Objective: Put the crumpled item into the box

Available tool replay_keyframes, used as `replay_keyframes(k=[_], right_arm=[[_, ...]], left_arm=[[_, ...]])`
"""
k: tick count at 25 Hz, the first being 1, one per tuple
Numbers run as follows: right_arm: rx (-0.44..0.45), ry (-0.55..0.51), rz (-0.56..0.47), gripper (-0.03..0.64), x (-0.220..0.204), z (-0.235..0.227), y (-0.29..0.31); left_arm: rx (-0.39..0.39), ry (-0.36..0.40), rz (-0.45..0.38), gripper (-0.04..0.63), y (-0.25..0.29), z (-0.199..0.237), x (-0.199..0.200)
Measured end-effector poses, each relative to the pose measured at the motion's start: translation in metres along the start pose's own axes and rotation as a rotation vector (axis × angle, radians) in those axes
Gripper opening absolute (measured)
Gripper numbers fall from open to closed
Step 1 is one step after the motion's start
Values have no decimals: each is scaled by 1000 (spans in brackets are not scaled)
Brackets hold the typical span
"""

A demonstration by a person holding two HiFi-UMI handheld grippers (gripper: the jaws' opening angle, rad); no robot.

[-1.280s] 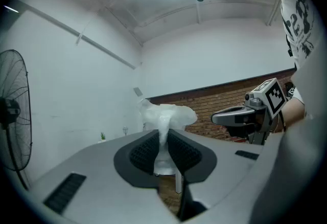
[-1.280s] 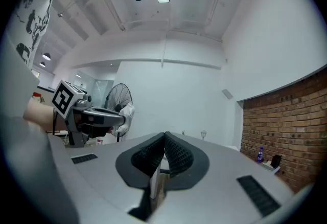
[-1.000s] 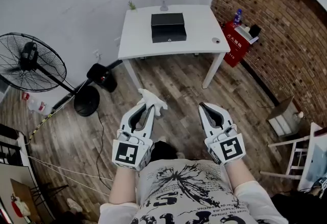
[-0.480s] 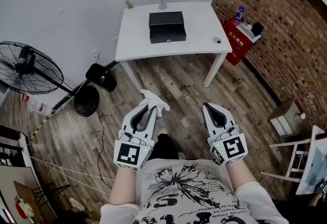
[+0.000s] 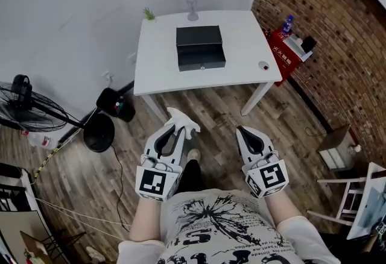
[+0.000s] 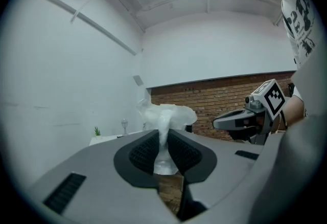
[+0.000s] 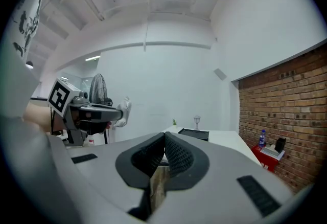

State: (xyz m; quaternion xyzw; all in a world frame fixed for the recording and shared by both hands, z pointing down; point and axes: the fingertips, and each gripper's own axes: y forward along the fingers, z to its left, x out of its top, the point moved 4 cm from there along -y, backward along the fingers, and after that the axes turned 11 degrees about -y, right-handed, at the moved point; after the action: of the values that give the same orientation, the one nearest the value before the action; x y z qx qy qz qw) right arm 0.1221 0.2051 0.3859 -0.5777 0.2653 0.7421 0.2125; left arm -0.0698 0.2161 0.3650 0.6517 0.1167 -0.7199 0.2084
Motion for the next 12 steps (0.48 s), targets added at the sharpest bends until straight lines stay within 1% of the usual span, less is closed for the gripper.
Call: replay_keyframes(k=[2,6,8,9,12], right_arm=[[-14,-1,13,14,10,-15,39],[-47,-18,25,14,30,-42,119],[-64,-26,30,15,36,-54,156],[-74,-28,34,14,37,-60,174],[-110,-21,51,15,41,-76,221]], left_arm=[[-21,2,-7,66,30,31,15],[-52,-19,-72,66,92,101,46],[-68,-19,-80,66,120,132,56],[-76,-11,-72,66,133,147,59],[-95,29,-3,66,167,183,61]])
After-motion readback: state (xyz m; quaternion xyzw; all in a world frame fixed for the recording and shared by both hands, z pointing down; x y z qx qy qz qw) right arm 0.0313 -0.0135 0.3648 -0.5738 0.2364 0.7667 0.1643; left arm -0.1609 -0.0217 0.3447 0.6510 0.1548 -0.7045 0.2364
